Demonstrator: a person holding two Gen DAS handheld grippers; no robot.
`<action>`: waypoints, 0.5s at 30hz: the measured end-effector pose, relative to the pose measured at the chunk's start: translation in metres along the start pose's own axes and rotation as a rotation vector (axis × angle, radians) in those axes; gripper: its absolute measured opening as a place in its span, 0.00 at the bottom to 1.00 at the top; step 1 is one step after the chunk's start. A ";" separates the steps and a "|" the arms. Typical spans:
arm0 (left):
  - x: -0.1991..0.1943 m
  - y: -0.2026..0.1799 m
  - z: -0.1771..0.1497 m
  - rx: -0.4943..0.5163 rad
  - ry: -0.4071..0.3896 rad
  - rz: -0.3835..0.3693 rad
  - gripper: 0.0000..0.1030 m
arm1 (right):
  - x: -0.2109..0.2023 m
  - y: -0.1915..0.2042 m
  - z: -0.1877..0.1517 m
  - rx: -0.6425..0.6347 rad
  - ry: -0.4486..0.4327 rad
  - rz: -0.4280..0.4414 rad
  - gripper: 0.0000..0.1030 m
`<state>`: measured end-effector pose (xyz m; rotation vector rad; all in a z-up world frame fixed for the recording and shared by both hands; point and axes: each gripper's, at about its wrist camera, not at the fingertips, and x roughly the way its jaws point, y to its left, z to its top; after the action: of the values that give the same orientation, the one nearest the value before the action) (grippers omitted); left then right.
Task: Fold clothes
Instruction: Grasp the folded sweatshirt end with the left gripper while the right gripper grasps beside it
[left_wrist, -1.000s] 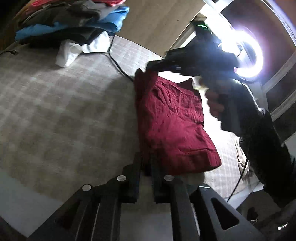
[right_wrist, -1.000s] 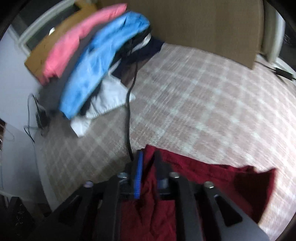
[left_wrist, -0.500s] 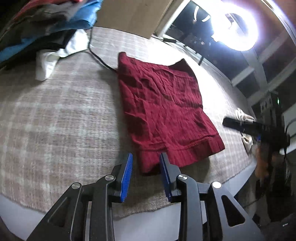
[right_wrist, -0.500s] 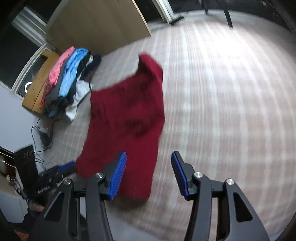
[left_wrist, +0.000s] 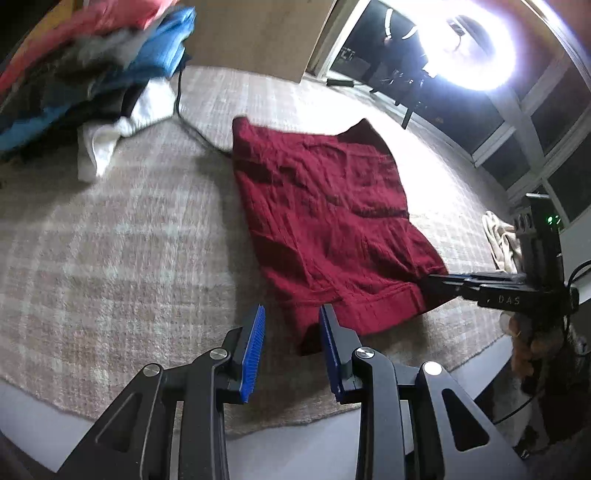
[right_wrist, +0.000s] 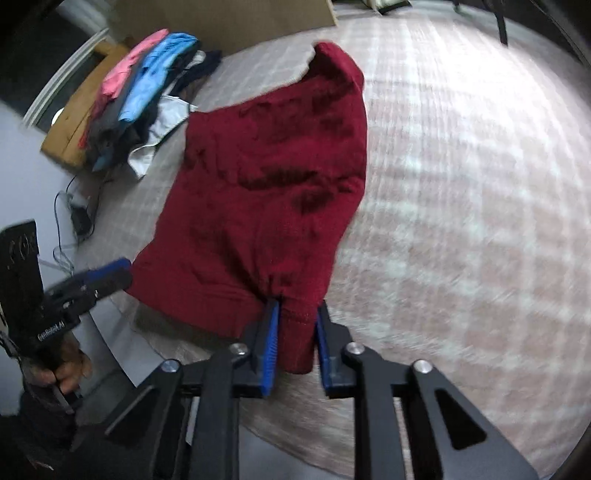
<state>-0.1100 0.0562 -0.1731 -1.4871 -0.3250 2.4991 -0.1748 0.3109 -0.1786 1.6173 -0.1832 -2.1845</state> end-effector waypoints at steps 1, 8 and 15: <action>-0.003 -0.003 0.000 0.004 -0.010 0.014 0.28 | -0.004 -0.002 -0.001 -0.010 -0.004 -0.009 0.15; 0.003 -0.002 -0.003 -0.065 0.010 0.024 0.29 | -0.008 -0.006 -0.003 0.005 -0.017 0.057 0.32; 0.018 -0.003 -0.003 -0.116 0.038 0.004 0.32 | -0.006 -0.017 0.003 0.015 -0.046 0.051 0.37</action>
<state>-0.1158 0.0650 -0.1888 -1.5773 -0.4680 2.4907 -0.1806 0.3285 -0.1779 1.5546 -0.2513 -2.1878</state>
